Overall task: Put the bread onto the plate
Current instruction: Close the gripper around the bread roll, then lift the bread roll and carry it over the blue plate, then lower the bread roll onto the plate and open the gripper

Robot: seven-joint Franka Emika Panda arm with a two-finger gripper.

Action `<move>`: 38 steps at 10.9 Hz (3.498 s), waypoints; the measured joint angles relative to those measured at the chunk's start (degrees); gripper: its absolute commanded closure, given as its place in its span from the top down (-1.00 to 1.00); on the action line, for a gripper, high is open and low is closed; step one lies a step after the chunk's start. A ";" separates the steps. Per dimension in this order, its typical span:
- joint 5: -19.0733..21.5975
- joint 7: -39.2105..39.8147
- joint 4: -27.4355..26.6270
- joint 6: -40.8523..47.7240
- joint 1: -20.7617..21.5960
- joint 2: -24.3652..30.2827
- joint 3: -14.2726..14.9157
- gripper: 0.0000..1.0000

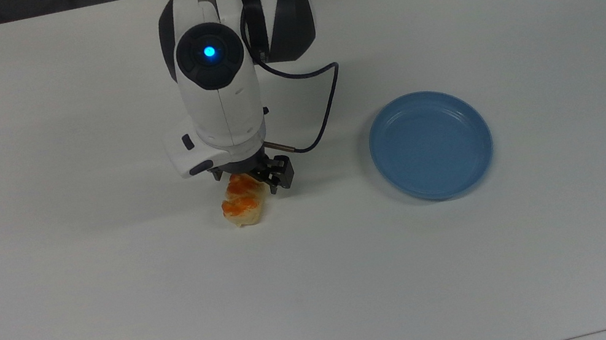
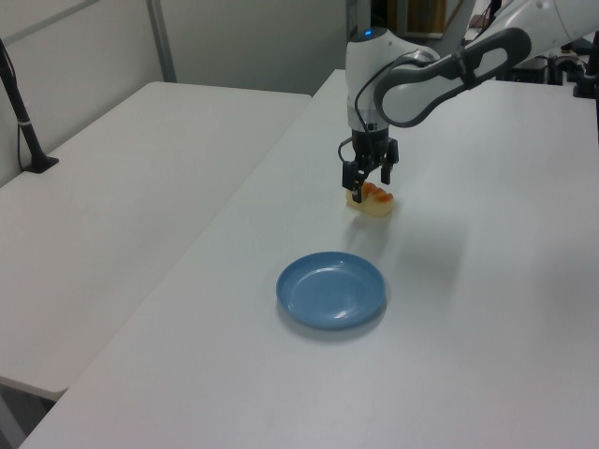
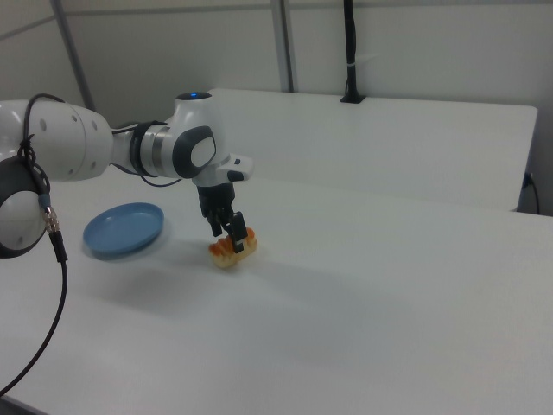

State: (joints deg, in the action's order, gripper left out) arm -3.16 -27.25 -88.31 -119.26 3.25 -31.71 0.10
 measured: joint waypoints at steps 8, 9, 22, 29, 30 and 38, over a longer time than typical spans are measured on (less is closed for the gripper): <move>-4.51 0.98 -0.05 -0.11 0.33 -0.98 -0.05 -0.16; -4.60 2.31 0.12 -0.11 0.84 -0.94 -0.07 -0.16; -4.60 -0.34 2.52 -7.54 22.00 2.20 -0.52 -0.13; -4.53 -0.48 2.55 -9.78 24.19 -2.52 -0.64 0.54; -4.53 -0.49 2.55 -9.78 24.19 -2.55 -0.64 0.89; -4.53 -0.50 4.53 -8.57 23.57 -0.60 -0.30 1.00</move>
State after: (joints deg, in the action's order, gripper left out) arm -7.69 -27.75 -83.78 -127.83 26.81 -32.31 -0.20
